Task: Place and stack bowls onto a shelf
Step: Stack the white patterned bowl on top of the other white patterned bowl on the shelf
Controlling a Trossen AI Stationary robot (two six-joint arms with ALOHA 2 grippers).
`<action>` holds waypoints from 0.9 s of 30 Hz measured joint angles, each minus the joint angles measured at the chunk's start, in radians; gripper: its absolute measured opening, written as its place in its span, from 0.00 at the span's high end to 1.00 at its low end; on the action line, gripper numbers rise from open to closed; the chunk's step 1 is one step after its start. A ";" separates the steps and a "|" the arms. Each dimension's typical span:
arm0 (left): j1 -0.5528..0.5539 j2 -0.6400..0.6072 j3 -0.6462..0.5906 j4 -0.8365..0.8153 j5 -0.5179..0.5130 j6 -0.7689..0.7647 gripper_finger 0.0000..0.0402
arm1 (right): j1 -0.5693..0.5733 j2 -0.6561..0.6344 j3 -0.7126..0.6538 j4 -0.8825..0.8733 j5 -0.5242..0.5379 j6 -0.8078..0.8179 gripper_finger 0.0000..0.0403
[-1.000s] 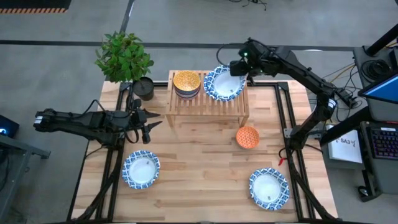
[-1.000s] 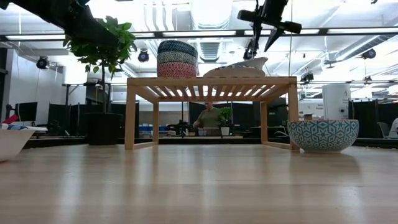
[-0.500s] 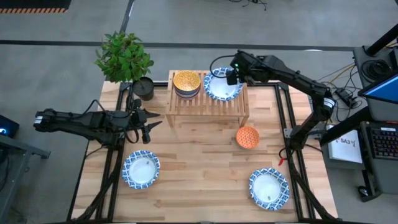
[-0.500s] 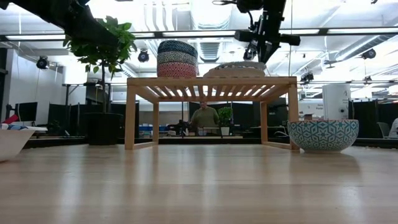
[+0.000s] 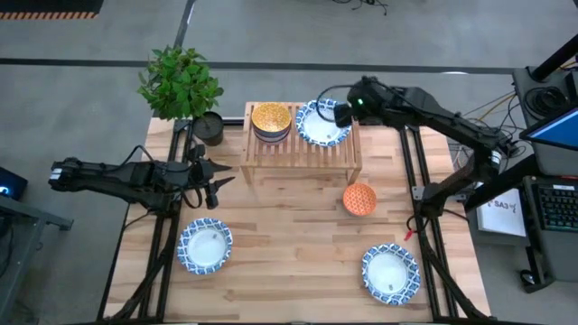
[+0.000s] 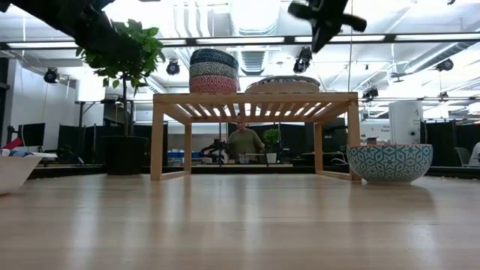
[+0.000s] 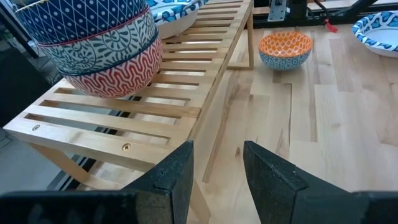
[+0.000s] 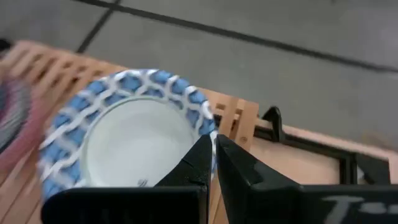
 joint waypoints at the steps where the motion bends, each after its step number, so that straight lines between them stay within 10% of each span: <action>1: 0.000 0.000 0.000 0.000 0.000 0.000 0.69 | 0.022 -0.015 -0.008 0.000 0.000 -0.014 0.97; 18: 0.000 0.000 0.002 -0.018 0.004 -0.124 0.69 | 0.690 -0.111 -0.489 0.487 0.065 -0.030 0.97; 27: 0.000 0.032 0.000 -0.148 0.331 -0.412 0.69 | 0.795 -0.028 -0.633 0.724 0.093 -0.106 0.97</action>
